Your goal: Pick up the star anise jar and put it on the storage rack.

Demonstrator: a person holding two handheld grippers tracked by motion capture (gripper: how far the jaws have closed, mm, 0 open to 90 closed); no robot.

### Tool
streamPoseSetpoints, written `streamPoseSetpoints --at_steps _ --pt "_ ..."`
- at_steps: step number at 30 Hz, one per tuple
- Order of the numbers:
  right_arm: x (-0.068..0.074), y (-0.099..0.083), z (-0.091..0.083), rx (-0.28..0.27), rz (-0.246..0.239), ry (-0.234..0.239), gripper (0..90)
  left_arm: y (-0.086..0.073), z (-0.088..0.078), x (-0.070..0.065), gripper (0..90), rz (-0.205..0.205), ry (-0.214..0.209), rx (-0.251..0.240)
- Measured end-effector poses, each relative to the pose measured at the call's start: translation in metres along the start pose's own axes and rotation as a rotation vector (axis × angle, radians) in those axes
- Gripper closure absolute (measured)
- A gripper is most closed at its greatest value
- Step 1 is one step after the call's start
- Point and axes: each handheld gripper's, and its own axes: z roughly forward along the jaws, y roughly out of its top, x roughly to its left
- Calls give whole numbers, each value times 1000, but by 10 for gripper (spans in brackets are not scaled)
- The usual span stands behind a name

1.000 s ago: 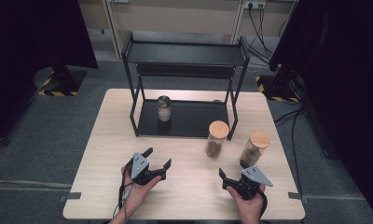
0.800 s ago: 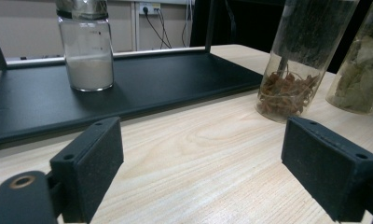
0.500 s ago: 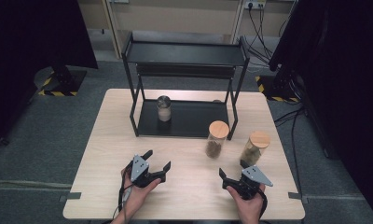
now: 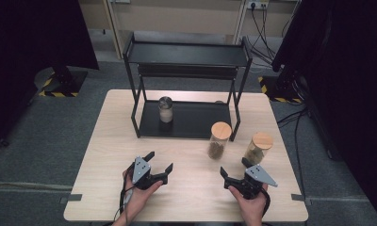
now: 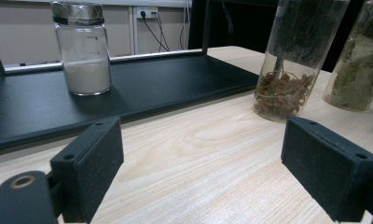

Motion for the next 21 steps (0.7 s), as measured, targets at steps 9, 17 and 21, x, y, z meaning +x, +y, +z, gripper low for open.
streamPoseSetpoints --at_steps 9,17,21 --pt "14 21 17 -26 -33 24 58 0 0 0 126 5 -1 1" --pt "15 39 36 -40 -51 -18 93 0 0 -1 126 13 -1 1" --pt "15 47 45 -42 -58 -33 105 0 0 -1 126 14 -2 1"
